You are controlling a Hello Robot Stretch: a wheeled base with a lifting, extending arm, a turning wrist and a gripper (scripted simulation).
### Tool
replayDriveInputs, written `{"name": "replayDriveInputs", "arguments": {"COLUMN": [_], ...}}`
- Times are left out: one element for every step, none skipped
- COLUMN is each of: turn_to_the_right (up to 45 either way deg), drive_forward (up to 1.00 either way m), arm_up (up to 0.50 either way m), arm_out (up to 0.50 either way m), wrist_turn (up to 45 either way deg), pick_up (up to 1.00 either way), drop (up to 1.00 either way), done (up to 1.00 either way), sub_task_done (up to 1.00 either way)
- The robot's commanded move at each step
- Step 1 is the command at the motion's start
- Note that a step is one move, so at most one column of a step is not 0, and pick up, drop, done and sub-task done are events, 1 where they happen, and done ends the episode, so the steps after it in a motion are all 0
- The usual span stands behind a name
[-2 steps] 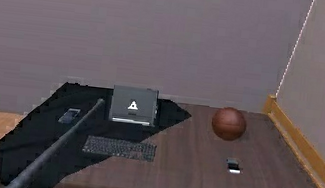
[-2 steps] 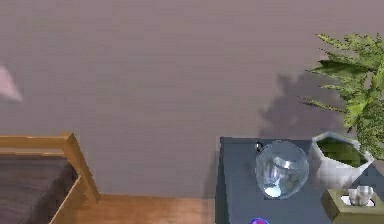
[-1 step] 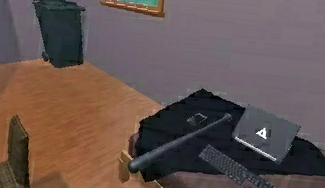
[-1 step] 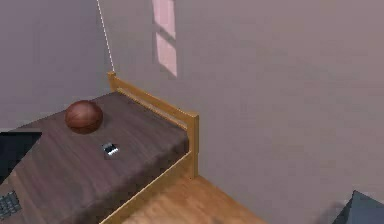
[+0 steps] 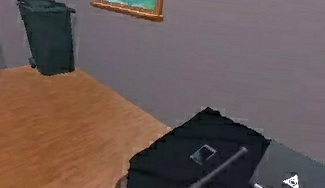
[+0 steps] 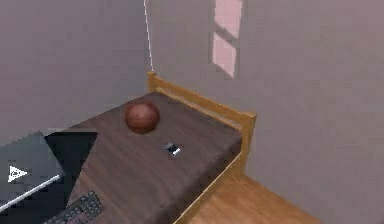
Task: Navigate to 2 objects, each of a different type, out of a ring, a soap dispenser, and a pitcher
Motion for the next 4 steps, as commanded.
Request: {"name": "replayDriveInputs", "arguments": {"turn_to_the_right": [-33.0,0.0,-15.0,0.0], "drive_forward": [0.0,0.65,0.0,0.7], "arm_up": [0.0,0.0,0.0,0.0], "arm_out": [0.0,0.0,0.0,0.0], "wrist_turn": [0.0,0.0,0.0,0.0], "pick_up": [0.0,0.0,0.0,0.0], "drop": [0.0,0.0,0.0,0.0], "done": [0.0,0.0,0.0,0.0], "sub_task_done": [0.0,0.0,0.0,0.0]}}
